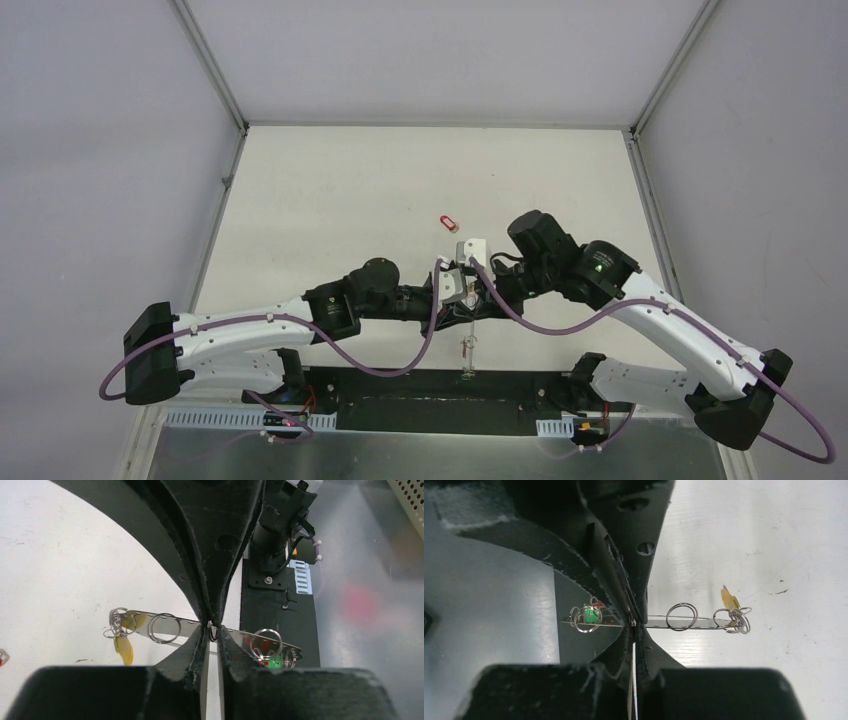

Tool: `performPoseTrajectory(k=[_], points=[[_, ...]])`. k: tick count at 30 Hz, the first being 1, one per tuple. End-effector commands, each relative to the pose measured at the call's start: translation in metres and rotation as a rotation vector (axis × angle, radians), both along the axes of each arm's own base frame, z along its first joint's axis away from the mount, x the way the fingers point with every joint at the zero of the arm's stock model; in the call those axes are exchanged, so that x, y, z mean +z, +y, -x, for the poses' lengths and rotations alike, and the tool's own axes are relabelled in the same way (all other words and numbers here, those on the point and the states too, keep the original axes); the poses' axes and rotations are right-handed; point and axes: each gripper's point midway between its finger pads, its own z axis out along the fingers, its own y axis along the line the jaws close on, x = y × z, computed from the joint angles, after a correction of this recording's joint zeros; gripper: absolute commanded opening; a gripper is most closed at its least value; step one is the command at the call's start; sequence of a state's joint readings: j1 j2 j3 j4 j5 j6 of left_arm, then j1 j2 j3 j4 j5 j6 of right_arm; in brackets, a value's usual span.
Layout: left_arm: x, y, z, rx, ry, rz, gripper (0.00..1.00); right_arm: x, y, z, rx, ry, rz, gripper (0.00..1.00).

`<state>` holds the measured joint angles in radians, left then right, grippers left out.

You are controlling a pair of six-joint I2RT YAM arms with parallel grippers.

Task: Put the keys on the keyring

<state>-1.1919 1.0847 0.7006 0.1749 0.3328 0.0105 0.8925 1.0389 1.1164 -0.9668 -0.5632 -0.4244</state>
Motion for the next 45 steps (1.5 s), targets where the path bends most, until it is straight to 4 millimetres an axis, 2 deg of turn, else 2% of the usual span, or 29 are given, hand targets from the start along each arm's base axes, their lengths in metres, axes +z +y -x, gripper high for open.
performPoseTrajectory(k=[1, 5, 6, 9, 11, 13, 18, 21, 24, 28, 33, 35, 39, 42, 45], points=[[0.025, -0.003, 0.005, -0.021, -0.046, 0.069, 0.01, 0.013, 0.012, -0.003, 0.015, -0.037, -0.071, 0.00], [0.025, 0.000, 0.004, -0.006, -0.043, 0.073, 0.00, 0.013, 0.013, -0.004, 0.015, -0.042, -0.075, 0.00], [0.026, 0.001, 0.003, 0.001, -0.041, 0.075, 0.00, 0.013, 0.013, -0.004, 0.014, -0.042, -0.077, 0.03], [0.030, 0.006, 0.001, 0.029, -0.036, 0.100, 0.00, 0.018, 0.015, -0.008, -0.014, -0.068, -0.108, 0.23], [0.034, 0.011, -0.002, 0.053, -0.052, 0.141, 0.00, 0.025, 0.018, -0.014, -0.045, -0.109, -0.162, 0.33], [0.049, 0.018, -0.003, 0.079, -0.062, 0.233, 0.00, 0.033, 0.018, -0.018, -0.095, -0.143, -0.228, 0.41], [0.074, 0.038, 0.001, 0.101, -0.126, 0.428, 0.00, 0.059, 0.019, -0.024, -0.190, -0.214, -0.431, 0.48], [0.087, 0.047, 0.007, 0.078, -0.169, 0.520, 0.00, 0.074, 0.021, -0.025, -0.183, -0.292, -0.553, 0.48], [0.094, 0.049, 0.016, 0.036, -0.226, 0.557, 0.00, 0.084, 0.026, -0.006, -0.099, -0.259, -0.646, 0.43], [0.102, 0.053, 0.024, -0.007, -0.280, 0.618, 0.00, 0.083, 0.029, 0.003, -0.022, -0.260, -0.658, 0.35], [0.110, 0.053, 0.030, -0.036, -0.304, 0.650, 0.00, 0.084, 0.033, 0.010, 0.032, -0.249, -0.676, 0.32], [0.110, 0.053, 0.031, -0.040, -0.301, 0.648, 0.00, 0.085, 0.034, 0.012, 0.045, -0.247, -0.681, 0.26], [0.109, 0.054, 0.028, -0.023, -0.292, 0.643, 0.00, 0.087, 0.035, 0.013, 0.061, -0.242, -0.687, 0.06], [0.109, 0.056, 0.026, -0.009, -0.286, 0.639, 0.00, 0.087, 0.036, 0.016, 0.076, -0.235, -0.689, 0.00], [0.106, 0.057, 0.024, 0.003, -0.275, 0.619, 0.00, 0.085, 0.035, 0.018, 0.083, -0.216, -0.678, 0.00]])
